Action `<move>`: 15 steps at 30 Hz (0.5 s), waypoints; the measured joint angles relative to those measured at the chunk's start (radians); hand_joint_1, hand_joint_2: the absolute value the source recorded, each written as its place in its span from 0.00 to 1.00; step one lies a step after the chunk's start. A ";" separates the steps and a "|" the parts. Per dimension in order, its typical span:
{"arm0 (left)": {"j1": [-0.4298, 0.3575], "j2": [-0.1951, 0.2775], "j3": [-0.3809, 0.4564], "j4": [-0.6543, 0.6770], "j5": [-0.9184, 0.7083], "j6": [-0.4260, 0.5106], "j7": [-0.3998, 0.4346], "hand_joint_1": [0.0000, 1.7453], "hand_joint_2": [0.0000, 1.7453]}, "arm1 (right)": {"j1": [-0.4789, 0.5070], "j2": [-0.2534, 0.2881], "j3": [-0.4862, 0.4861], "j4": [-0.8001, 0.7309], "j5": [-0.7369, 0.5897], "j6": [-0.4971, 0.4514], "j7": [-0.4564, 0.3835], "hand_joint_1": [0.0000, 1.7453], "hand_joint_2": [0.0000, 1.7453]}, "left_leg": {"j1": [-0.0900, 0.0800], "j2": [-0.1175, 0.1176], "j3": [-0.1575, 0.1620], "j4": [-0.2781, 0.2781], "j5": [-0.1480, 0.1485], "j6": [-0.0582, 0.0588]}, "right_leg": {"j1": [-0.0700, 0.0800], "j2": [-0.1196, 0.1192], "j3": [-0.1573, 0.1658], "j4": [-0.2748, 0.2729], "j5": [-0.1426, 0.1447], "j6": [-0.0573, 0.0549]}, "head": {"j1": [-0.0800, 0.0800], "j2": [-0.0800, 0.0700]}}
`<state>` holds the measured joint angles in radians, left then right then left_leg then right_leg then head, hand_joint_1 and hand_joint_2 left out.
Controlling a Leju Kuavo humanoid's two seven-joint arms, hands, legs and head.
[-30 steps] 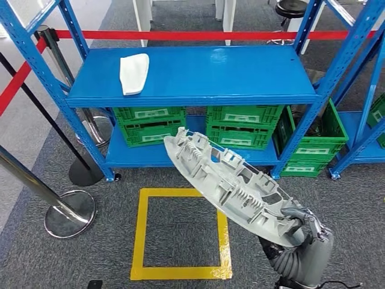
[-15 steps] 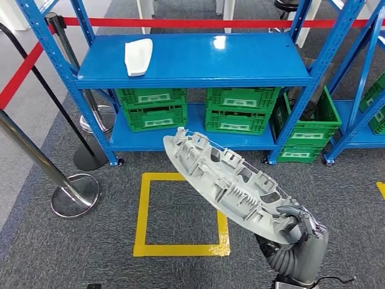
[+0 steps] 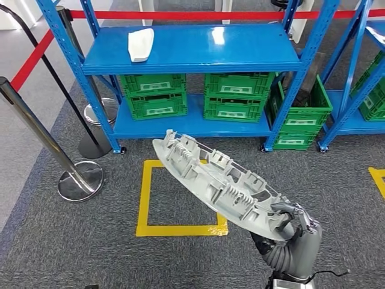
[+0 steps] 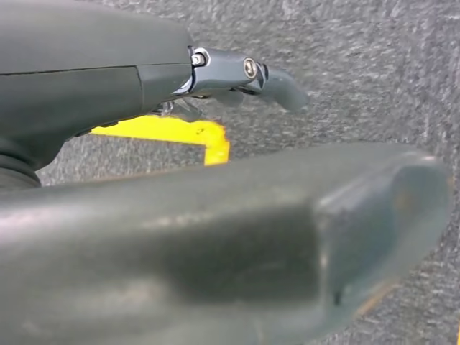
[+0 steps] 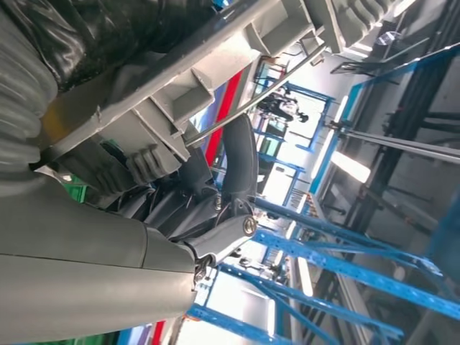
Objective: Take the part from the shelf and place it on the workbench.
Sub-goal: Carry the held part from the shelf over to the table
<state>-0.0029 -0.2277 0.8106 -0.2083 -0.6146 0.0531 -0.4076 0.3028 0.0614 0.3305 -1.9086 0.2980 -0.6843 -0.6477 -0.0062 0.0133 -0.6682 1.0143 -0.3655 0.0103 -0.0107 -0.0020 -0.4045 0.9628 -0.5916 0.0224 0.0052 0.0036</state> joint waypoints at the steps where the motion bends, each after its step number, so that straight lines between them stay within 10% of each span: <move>1: 0.003 -0.001 0.003 0.000 0.000 0.000 -0.001 0.00 0.00 | -0.002 -0.002 0.003 0.003 0.000 0.002 0.003 1.00 1.00 | 0.002 -0.001 -0.005 0.000 -0.007 -0.007 | 0.000 -0.001 -0.014 0.002 0.012 -0.007 | 0.000 0.000; 5: 0.009 -0.006 0.018 0.000 -0.001 0.001 -0.005 0.00 0.00 | -0.007 -0.011 0.017 0.016 0.000 0.010 0.017 1.00 1.00 | 0.007 -0.005 -0.026 0.166 -0.206 -0.027 | 0.000 -0.008 -0.076 0.007 0.068 -0.031 | -0.008 0.000; 8: 0.005 -0.007 0.024 -0.001 -0.002 0.001 -0.007 0.00 0.00 | -0.016 -0.014 0.023 0.025 0.000 0.014 0.019 1.00 1.00 | 0.008 -0.006 -0.001 0.286 -0.209 -0.029 | 0.002 -0.010 -0.135 0.024 0.108 -0.030 | -0.009 0.000; 10: 0.004 -0.008 0.029 -0.001 -0.003 0.001 -0.008 0.00 0.00 | -0.020 -0.016 0.026 0.029 0.000 0.016 0.021 1.00 1.00 | 0.008 -0.008 0.080 0.209 -0.156 -0.022 | 0.002 -0.010 -0.180 0.043 0.128 -0.027 | -0.009 0.000; 13: 0.000 -0.011 0.037 -0.003 -0.003 0.002 -0.009 0.00 0.00 | -0.023 -0.019 0.029 0.030 -0.001 0.018 0.022 1.00 1.00 | 0.003 -0.013 0.220 0.000 -0.185 -0.006 | 0.004 -0.010 -0.218 0.060 0.155 -0.012 | -0.009 0.000; 15: 0.000 -0.013 0.042 -0.004 -0.004 0.002 -0.010 0.00 0.00 | -0.025 -0.020 0.032 0.030 -0.001 0.020 0.022 1.00 1.00 | -0.001 -0.013 0.228 -0.040 -0.192 0.005 | 0.003 -0.011 -0.227 0.057 0.177 0.002 | -0.008 0.000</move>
<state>-0.0033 -0.2411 0.8530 -0.2120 -0.6183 0.0550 -0.4175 0.2780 0.0418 0.3622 -1.8788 0.2969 -0.6640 -0.6252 -0.0070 0.0001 -0.4398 0.9739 -0.5573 0.0148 -0.0078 -0.0130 -0.6318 1.0194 -0.4149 0.0241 -0.0031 0.0036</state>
